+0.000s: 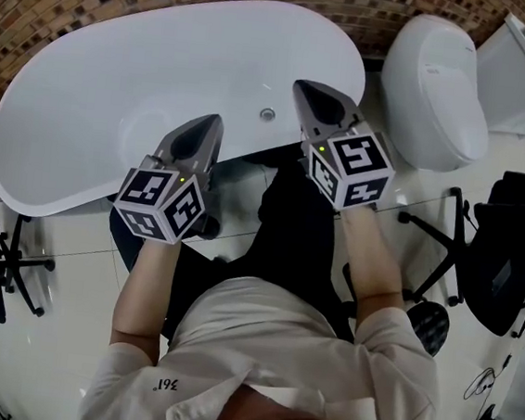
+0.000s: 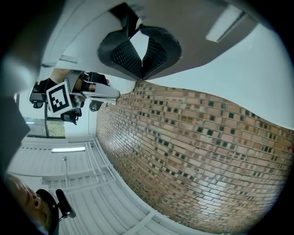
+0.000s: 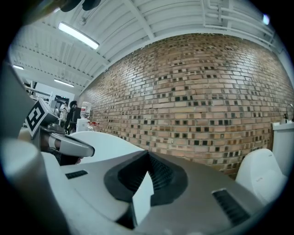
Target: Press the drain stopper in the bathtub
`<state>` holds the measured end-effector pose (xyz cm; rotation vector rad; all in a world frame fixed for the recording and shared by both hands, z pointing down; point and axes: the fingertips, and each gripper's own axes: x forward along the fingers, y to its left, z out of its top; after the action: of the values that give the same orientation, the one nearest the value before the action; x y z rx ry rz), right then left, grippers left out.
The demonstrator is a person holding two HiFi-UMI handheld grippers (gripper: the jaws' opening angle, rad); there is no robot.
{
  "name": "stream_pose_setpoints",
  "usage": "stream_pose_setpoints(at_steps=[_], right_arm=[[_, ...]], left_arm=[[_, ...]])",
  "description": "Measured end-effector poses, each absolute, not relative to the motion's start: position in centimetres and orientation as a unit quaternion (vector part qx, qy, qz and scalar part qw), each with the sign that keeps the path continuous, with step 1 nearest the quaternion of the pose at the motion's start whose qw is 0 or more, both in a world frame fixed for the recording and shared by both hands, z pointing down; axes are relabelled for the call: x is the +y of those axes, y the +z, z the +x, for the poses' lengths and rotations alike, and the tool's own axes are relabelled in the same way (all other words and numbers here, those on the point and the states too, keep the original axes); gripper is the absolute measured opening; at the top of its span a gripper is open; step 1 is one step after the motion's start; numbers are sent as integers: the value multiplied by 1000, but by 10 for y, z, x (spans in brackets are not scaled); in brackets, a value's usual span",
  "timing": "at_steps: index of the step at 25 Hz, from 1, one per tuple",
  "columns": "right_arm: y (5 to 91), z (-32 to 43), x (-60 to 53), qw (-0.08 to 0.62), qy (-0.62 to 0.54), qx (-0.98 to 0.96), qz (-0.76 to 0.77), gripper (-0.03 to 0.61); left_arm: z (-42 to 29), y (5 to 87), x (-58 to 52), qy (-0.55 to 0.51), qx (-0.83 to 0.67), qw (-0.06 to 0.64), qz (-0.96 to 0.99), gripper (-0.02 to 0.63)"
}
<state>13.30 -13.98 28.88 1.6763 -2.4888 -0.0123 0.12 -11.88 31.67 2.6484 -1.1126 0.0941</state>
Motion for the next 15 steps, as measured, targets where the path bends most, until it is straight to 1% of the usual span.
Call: stream_pose_setpoints(at_steps=[15], right_arm=[[288, 128, -136, 73, -18, -833, 549, 15]], left_arm=[[6, 318, -113, 24, -399, 121, 909, 8]])
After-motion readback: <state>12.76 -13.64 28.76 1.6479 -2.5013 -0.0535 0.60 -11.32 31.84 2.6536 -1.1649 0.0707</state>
